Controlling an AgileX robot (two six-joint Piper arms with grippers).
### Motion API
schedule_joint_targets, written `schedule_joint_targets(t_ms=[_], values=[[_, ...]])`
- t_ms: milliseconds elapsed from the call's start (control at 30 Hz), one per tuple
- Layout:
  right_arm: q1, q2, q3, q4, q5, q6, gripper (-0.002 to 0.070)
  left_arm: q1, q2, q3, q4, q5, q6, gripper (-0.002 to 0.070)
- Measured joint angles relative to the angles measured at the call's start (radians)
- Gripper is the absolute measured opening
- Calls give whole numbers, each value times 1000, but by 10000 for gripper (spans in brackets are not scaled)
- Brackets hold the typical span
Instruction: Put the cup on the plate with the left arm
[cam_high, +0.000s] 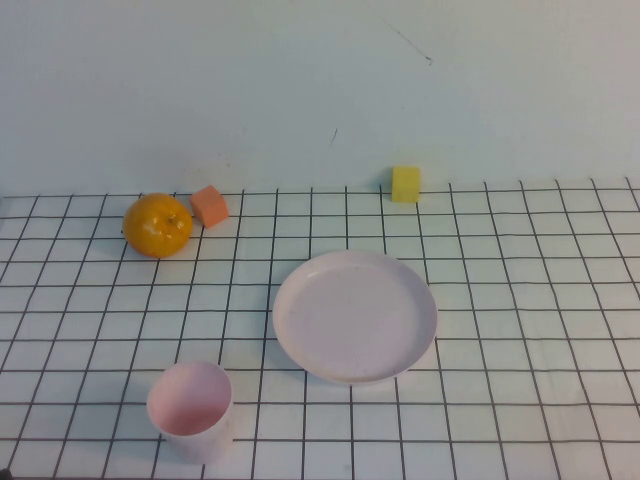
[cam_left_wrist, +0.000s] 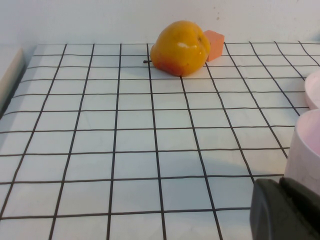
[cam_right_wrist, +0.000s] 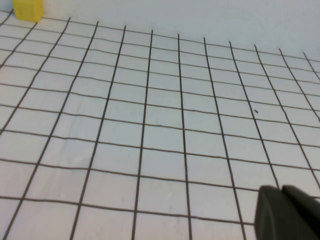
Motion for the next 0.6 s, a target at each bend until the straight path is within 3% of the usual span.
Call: schedule_joint_targets(t_ms=[600], values=[[0, 0, 0, 0, 0, 0, -2, 0, 0, 2, 34, -29, 0, -2]])
